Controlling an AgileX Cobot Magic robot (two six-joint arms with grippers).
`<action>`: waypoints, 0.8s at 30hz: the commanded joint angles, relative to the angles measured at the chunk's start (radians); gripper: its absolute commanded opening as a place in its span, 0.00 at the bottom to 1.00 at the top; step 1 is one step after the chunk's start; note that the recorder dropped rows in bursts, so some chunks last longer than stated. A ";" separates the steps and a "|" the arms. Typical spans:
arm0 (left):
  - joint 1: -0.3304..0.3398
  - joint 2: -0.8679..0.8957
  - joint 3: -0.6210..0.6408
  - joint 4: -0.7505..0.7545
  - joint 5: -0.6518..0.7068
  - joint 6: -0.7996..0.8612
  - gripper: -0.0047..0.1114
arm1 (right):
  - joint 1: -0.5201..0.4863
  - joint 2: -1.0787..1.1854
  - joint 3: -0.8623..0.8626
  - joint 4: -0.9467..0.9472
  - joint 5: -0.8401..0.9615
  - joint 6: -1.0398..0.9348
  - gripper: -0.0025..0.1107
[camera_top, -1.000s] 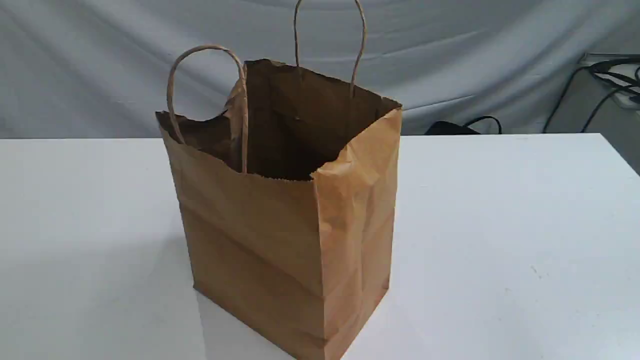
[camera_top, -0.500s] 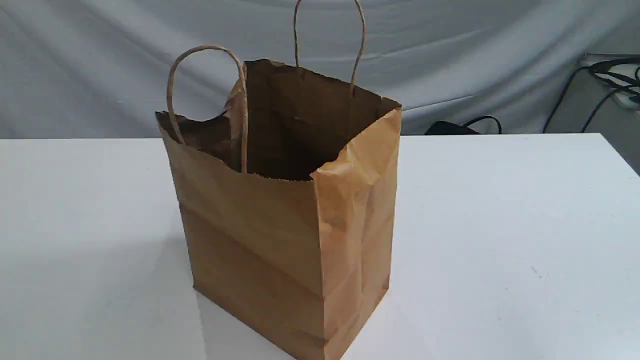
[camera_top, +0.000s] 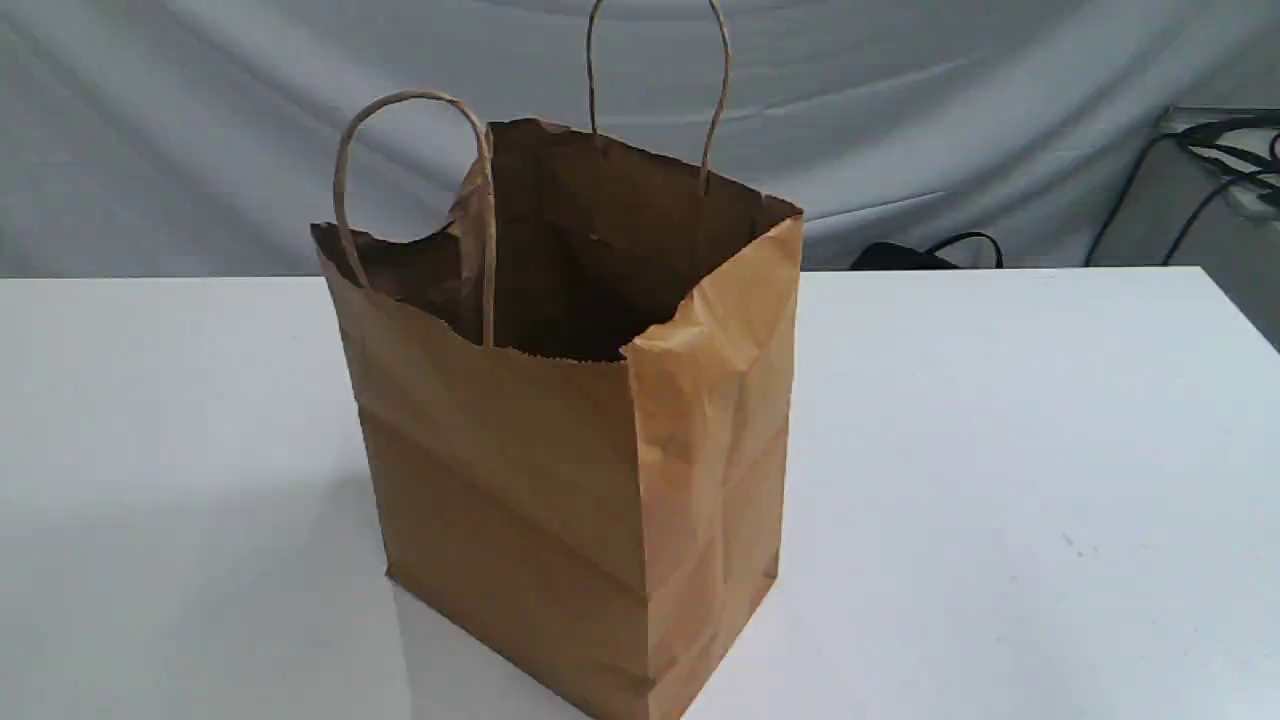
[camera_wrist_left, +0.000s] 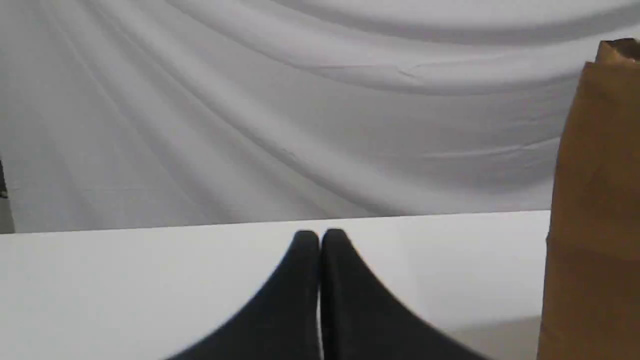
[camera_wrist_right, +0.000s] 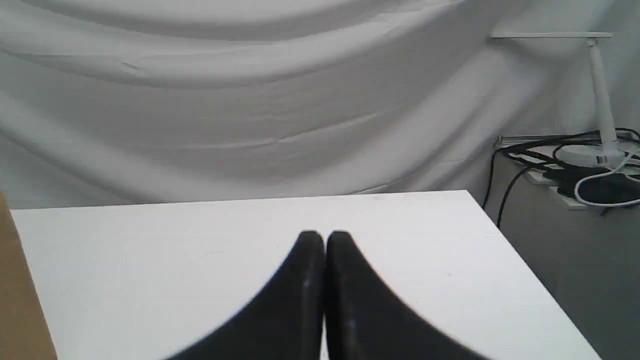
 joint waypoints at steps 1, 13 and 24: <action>0.002 -0.033 0.003 0.011 0.015 -0.011 0.04 | -0.006 -0.005 0.003 0.008 0.000 0.007 0.02; 0.002 -0.155 0.003 0.007 0.192 0.041 0.04 | -0.006 -0.005 0.003 0.008 0.000 0.007 0.02; 0.002 -0.155 0.003 -0.008 0.216 0.010 0.04 | -0.006 -0.005 0.003 0.008 -0.002 0.007 0.02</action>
